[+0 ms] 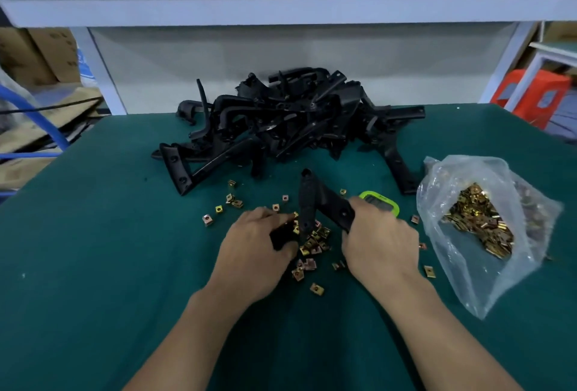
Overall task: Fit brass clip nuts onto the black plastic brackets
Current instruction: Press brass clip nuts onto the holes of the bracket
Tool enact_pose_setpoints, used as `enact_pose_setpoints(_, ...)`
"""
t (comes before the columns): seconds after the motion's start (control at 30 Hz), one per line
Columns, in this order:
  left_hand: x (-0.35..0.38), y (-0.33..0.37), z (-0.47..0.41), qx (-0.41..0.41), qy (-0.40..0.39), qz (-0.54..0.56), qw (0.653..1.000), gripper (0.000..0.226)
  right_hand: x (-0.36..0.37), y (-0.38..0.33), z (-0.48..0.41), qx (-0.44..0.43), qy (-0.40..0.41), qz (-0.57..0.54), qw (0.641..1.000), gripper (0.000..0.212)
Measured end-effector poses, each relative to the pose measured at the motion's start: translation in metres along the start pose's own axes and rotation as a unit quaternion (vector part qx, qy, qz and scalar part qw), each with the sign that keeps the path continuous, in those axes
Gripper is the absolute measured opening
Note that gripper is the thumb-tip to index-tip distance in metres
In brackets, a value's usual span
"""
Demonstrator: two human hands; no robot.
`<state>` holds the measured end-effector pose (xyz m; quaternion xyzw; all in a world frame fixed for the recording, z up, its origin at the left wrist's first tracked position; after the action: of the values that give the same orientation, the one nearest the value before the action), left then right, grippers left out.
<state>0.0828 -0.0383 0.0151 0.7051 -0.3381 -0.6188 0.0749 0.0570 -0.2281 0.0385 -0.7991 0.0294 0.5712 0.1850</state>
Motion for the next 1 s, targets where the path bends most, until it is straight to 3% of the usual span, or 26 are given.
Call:
enact_pose_setpoints(0.23,-0.008,0.000,-0.004,-0.004,0.081,-0.010,0.997,0.016,0.006,-0.001,0.000,-0.011,-0.023,-0.050,0.998,0.027)
enact_pose_setpoints(0.43,-0.014,0.001,0.000,0.015,0.110,-0.008,0.994,0.022,0.012,-0.005,-0.001,-0.014,-0.014,-0.060,0.998,0.028)
enact_pose_setpoints(0.67,-0.015,-0.014,0.004,-0.034,0.025,-0.026,0.999,0.039,0.019,-0.007,-0.001,-0.018,-0.021,-0.062,0.998,0.032)
enact_pose_setpoints(0.93,-0.019,-0.012,0.001,-0.087,0.110,0.208,0.968,0.046,0.013,-0.006,-0.007,-0.018,-0.007,-0.041,0.999,0.034)
enact_pose_setpoints(1.0,-0.019,-0.012,0.004,-0.105,0.107,0.307,0.940,0.045,0.012,-0.006,-0.007,-0.032,-0.003,-0.037,0.999,0.035)
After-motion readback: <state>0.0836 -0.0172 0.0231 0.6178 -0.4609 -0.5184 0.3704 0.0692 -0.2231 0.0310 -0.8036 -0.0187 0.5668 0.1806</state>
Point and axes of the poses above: each hand's wrist, its own z-axis away from the middle knuckle, its own x-axis out of the palm, y = z × x, the point moved 4 cm from there along -z, towards the middle knuckle, and after that the axes turned 6 degrees about x, right-handed, at the moved point
